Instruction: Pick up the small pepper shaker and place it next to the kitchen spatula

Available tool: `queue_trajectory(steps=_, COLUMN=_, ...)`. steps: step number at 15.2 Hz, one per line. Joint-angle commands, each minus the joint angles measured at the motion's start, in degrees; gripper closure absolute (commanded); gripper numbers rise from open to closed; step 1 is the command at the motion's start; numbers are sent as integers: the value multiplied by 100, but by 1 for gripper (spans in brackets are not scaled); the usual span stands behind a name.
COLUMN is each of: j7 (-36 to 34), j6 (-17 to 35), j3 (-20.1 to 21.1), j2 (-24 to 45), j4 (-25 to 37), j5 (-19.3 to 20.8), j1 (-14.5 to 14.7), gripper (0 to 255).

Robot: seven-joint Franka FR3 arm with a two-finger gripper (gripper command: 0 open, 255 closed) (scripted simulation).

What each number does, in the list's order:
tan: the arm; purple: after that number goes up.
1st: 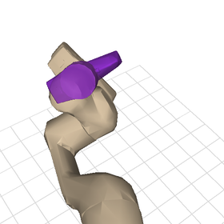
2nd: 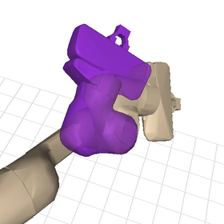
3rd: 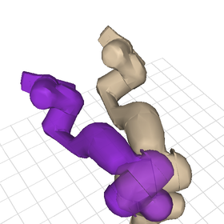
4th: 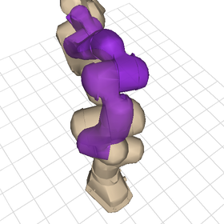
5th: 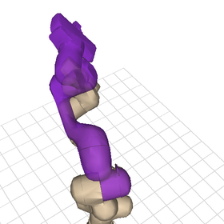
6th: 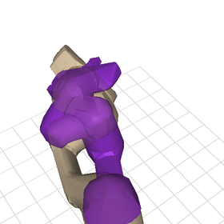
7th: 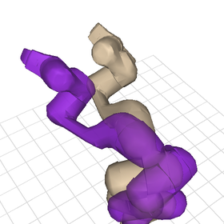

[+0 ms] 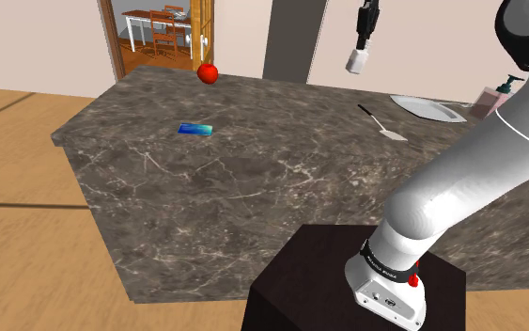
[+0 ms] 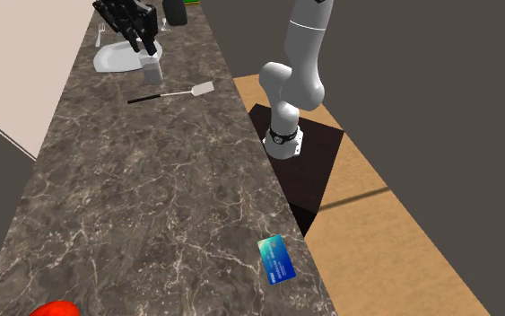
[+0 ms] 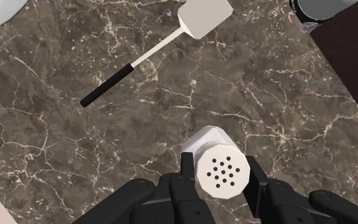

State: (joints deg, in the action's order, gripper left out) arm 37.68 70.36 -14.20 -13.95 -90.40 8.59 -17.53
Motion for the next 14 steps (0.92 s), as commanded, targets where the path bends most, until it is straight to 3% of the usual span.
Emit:
queue_trajectory(steps=1, j7=-8, j6=177, j3=-8, j2=-91, j4=-265, j5=18, j1=-8, gripper=255)
queue_trajectory(steps=14, j7=-168, j6=1202, j3=-12, j2=-494, j4=-1694, j5=79, j1=-30, gripper=255)
